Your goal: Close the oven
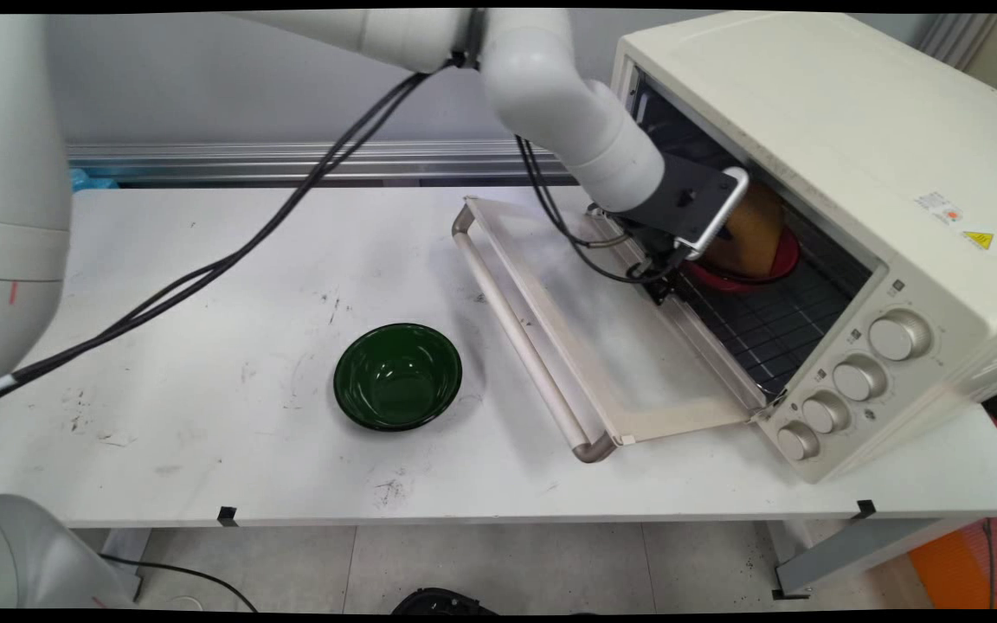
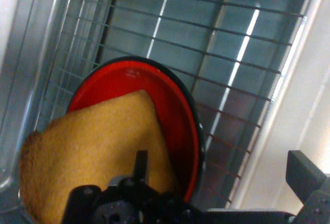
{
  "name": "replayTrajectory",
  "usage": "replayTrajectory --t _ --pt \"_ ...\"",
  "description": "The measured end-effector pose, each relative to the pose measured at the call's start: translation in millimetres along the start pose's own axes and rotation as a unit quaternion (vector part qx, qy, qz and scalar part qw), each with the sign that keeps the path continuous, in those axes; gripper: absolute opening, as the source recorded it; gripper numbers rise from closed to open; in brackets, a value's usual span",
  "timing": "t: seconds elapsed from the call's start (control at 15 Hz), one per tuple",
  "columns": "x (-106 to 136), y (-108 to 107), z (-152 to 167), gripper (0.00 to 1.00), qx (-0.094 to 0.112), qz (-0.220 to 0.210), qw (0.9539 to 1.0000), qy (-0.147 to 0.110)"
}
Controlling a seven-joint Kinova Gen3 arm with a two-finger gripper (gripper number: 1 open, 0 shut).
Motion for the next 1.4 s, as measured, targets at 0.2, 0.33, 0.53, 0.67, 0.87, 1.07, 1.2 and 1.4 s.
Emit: replayTrajectory --t 0.2,0.33,0.53,0.67,0.87,1.07,1.2,1.4 --pt "-6 7 -24 1.0 0.004 -0.021 0.9997 0.006" --pt "-10 11 -38 1.0 0.007 -0.038 0.9992 0.009" --pt "-16 16 -62 1.0 0.012 -0.072 0.9972 0.016" --pt "-21 20 -82 1.0 0.018 -0.108 0.9937 0.023" --pt "-26 23 -104 1.0 0.025 -0.149 0.9881 0.03" --pt "-34 27 -135 1.0 0.032 -0.196 0.9795 0.036" --pt "-41 30 -157 1.0 0.035 -0.225 0.9729 0.039" --pt "-51 34 -192 1.0 0.04 -0.271 0.9609 0.044"
